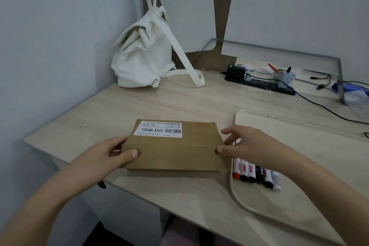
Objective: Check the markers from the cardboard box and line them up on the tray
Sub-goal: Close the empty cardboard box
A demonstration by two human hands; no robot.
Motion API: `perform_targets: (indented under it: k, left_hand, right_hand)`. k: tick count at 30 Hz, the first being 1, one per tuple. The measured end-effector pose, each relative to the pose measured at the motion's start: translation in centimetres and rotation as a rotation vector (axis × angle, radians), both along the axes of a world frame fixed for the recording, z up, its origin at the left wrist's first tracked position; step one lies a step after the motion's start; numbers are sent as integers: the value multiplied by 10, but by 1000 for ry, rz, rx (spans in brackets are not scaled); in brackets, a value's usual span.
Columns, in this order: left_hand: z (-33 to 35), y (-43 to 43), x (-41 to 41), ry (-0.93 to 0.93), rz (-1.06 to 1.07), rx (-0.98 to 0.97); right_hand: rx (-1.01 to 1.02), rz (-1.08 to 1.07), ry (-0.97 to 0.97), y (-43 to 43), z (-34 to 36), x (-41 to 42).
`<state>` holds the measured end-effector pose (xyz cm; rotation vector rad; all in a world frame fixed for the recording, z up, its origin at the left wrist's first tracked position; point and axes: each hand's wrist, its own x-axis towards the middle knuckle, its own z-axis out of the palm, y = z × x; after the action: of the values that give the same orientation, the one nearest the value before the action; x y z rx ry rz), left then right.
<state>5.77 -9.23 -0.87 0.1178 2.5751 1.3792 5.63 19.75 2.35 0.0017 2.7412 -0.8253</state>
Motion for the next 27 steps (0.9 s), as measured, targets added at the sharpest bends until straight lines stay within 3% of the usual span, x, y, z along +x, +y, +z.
perform_targets:
  k: [4, 7, 15, 21, 27]
  left_hand:
    - [6, 11, 2, -2, 67, -163]
    - [2, 22, 0, 102, 222, -355]
    - [6, 27, 12, 162, 333, -525]
    - [9, 25, 16, 164, 338, -488]
    - [3, 19, 28, 102, 313, -295]
  right_hand:
    - [-100, -69, 7, -2, -2, -3]
    - [-94, -86, -12, -4, -5, -3]
    - [-134, -155, 71, -7, -17, 4]
    - [-161, -161, 88, -10, -14, 6]
    - [-61, -138, 121, -15, -18, 10]
